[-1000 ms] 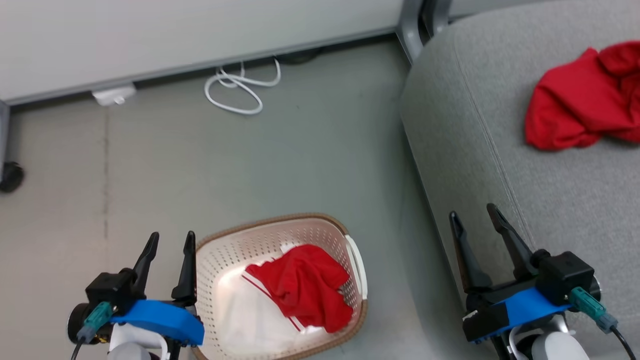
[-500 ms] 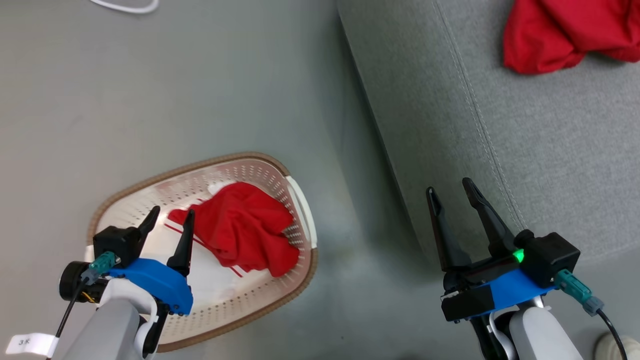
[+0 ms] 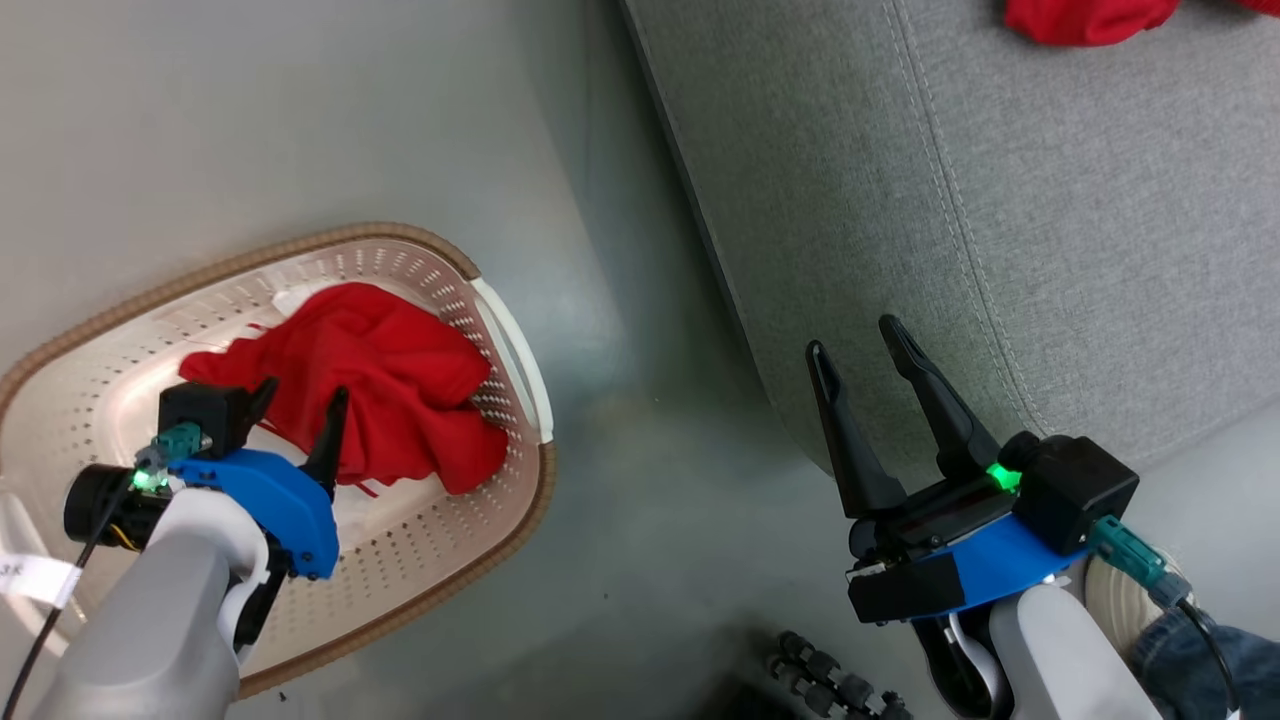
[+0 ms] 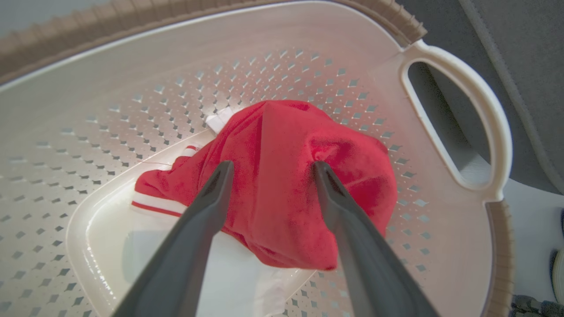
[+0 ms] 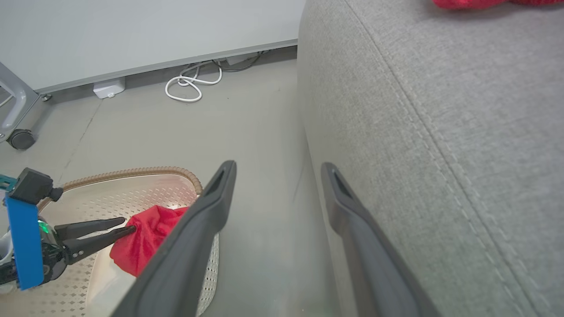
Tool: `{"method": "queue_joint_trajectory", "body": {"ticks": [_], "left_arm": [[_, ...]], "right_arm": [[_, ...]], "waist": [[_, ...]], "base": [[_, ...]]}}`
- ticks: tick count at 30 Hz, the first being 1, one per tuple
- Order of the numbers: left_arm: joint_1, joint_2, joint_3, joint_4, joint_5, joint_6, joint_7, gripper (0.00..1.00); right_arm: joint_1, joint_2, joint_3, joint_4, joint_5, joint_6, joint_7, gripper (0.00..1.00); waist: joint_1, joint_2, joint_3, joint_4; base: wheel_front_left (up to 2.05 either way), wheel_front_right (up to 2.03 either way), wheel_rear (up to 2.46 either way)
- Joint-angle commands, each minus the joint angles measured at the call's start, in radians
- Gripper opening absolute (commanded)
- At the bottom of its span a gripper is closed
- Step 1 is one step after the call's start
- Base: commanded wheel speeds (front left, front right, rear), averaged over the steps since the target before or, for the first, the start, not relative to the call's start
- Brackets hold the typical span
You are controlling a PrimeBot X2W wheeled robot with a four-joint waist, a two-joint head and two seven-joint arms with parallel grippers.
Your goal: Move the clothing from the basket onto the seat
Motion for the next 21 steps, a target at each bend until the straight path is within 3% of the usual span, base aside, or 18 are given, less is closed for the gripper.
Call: {"method": "queue_joint_trajectory", "body": {"ticks": [1,12,13,14,21], "left_arm": [[-0.038,0.015,-0.017,0.003,-0.014,-0.001,0.015,1.0],[-0.111,0.016,-0.076,0.079,-0.063,0.001,0.108,1.0],[-0.117,0.013,-0.079,0.087,-0.065,0.001,0.114,0.66],[-0.121,0.011,-0.084,0.096,-0.065,0.0,0.12,0.0],[-0.133,0.004,-0.113,0.108,-0.093,-0.001,0.122,0.0]], "right_arm": [[-0.018,0.002,0.007,-0.012,0.004,0.0,-0.004,1.0],[-0.017,0.001,0.026,-0.047,0.028,0.0,-0.004,1.0],[-0.017,0.001,0.025,-0.047,0.028,0.0,-0.004,1.0],[-0.017,0.001,0.025,-0.047,0.029,0.0,-0.004,1.0],[-0.029,0.001,0.03,-0.04,0.035,0.0,-0.004,1.0]], "waist": [[-0.0002,0.0,0.045,-0.026],[-0.0002,0.0,0.096,-0.026],[-0.0002,0.0,0.097,-0.025],[-0.0002,0.0,0.098,-0.025],[-0.0002,0.0,0.093,-0.026]], "base": [[0.0,0.0,0.0],[0.0,0.0,0.0],[0.0,0.0,0.0],[0.0,0.0,0.0],[0.0,0.0,0.0]]}}
